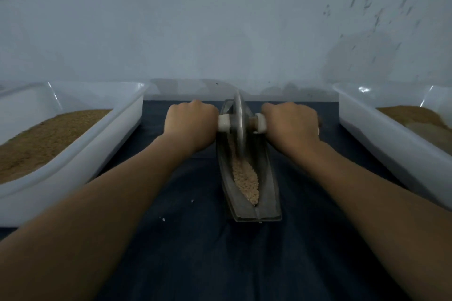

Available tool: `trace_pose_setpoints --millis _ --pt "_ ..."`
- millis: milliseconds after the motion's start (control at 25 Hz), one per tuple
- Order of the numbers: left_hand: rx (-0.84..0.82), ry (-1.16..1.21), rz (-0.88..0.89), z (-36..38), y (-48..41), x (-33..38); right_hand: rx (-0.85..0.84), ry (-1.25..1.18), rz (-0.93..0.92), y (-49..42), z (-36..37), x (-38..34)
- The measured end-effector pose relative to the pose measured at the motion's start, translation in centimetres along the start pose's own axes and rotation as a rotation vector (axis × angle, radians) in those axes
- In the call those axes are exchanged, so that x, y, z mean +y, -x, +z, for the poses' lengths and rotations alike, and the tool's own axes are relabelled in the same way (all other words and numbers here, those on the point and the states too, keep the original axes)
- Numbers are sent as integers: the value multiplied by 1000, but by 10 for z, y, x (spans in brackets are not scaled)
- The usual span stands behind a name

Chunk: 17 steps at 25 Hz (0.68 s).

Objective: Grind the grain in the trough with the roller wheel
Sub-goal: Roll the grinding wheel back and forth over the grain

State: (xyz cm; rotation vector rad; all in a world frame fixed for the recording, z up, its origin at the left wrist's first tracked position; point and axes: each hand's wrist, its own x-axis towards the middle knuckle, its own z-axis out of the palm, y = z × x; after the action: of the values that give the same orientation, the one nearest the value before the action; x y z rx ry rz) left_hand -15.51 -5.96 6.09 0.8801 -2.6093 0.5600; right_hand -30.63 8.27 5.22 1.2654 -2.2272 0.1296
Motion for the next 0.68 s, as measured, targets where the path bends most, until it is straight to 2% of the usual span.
trace_pose_setpoints --millis 80,120,240,320,440,520,600,680 --pt "-41 -11 15 -5 -8 1 -76 -23 10 -7 -2 1" --pt "-27 -25 52 -7 -2 0 -60 -18 -6 1 -5 4" --pt "157 -28 185 -8 41 -8 150 44 -168 46 -12 14" --pt "261 -31 220 -12 50 -14 233 20 -196 57 -14 21" --pt "143 -70 116 1 30 -7 106 61 -84 30 -5 9" --pt "60 -34 38 2 0 -2 -23 -14 17 1 -1 1" --pt "-16 -25 35 -3 -17 1 -134 -59 55 -14 2 -1" --pt "33 -38 75 -5 -5 -2 -91 -57 17 -1 -2 4"
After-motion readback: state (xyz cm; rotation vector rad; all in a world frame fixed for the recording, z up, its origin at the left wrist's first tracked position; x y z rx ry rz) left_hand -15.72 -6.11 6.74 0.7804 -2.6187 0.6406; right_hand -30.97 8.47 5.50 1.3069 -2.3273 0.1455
